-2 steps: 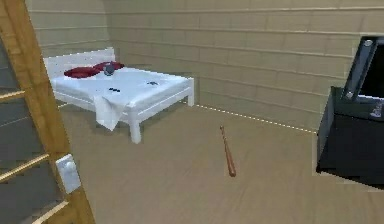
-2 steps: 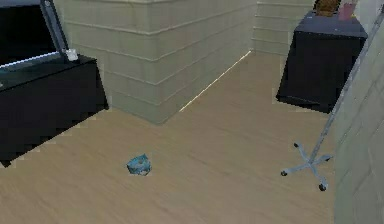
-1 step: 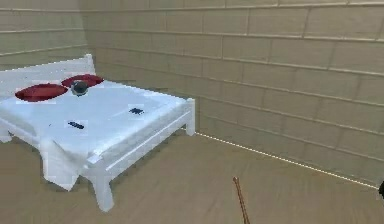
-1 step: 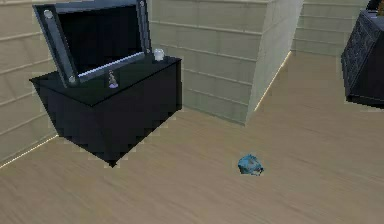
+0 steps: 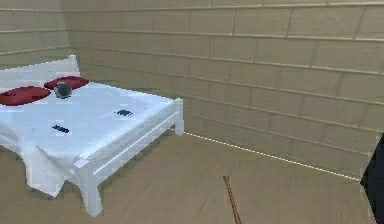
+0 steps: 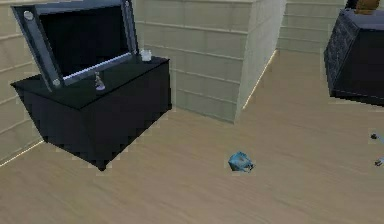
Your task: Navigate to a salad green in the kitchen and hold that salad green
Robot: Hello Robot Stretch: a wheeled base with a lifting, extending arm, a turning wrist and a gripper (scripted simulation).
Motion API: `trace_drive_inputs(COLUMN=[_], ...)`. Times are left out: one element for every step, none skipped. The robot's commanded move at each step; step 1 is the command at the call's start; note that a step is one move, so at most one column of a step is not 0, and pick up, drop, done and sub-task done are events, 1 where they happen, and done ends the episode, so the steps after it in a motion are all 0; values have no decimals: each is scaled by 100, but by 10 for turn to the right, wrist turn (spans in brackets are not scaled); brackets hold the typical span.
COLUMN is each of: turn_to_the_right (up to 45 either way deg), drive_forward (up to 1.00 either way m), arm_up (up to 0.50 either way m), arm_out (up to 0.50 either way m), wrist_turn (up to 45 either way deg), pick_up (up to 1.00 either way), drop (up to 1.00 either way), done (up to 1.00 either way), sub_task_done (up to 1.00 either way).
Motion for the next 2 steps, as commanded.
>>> trace_drive_inputs(turn_to_the_right=[0, -450], drive_forward=[20, 0], arm_up=[0, 0], arm_out=[0, 0], wrist_turn=[0, 0], pick_up=[0, 0], drop=[0, 0], done=[0, 0], sub_task_done=[0, 0])
